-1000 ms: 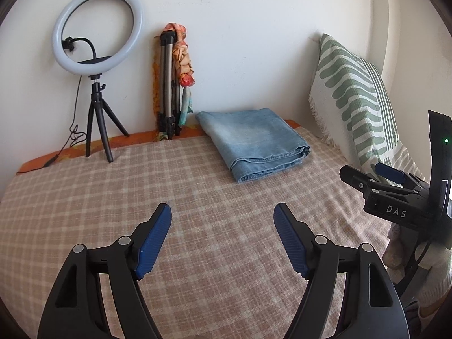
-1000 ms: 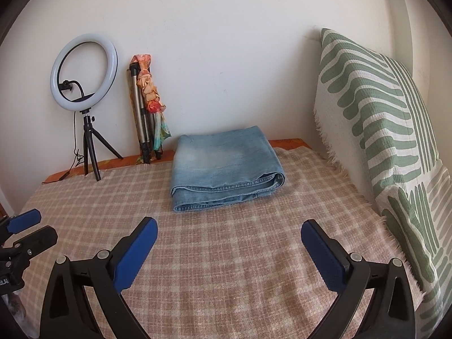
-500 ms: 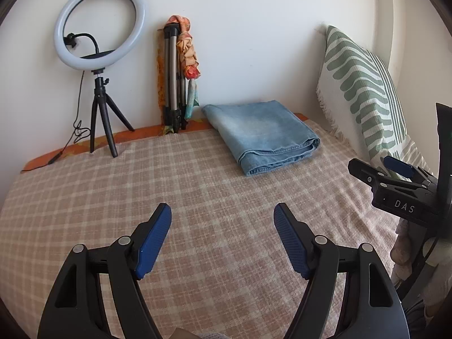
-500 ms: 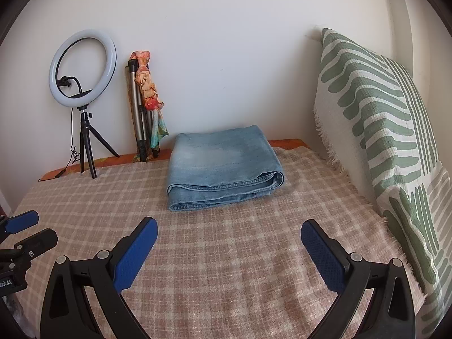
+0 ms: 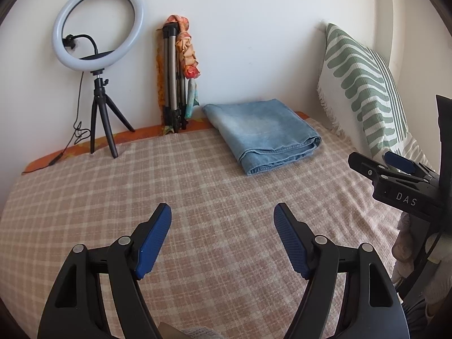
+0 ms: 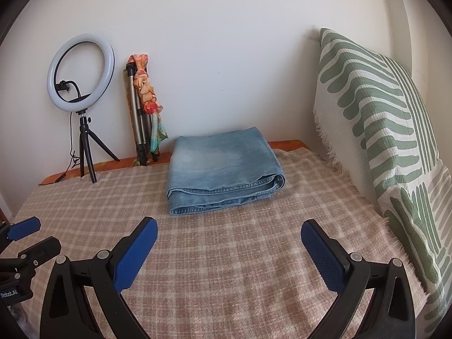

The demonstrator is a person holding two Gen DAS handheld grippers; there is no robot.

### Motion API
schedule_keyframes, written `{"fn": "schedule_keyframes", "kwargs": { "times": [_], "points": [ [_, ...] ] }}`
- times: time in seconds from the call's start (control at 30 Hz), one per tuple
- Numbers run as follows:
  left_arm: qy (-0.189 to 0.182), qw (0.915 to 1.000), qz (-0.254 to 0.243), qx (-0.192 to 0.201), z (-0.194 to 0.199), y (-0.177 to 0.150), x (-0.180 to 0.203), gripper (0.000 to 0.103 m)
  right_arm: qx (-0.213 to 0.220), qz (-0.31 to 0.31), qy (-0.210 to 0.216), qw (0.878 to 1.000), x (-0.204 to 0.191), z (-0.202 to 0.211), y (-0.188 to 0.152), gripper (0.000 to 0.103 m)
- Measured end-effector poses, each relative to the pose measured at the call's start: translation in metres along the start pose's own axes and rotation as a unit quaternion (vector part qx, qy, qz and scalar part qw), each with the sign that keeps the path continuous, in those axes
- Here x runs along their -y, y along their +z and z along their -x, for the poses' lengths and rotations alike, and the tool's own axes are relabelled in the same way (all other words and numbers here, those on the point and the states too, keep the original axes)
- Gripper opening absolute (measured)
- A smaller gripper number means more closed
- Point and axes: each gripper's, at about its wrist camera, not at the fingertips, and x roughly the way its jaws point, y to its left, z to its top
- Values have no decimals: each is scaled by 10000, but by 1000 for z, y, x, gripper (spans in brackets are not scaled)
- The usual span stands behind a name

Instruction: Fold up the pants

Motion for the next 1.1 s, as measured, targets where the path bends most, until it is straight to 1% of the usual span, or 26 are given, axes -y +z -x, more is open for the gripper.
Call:
{"fn": "schedule_keyframes", "kwargs": {
  "times": [1.1],
  "points": [
    [67, 9999, -51, 145, 7, 1, 6, 75, -14, 36, 28, 10000, -2, -2, 0, 103]
  ]
}}
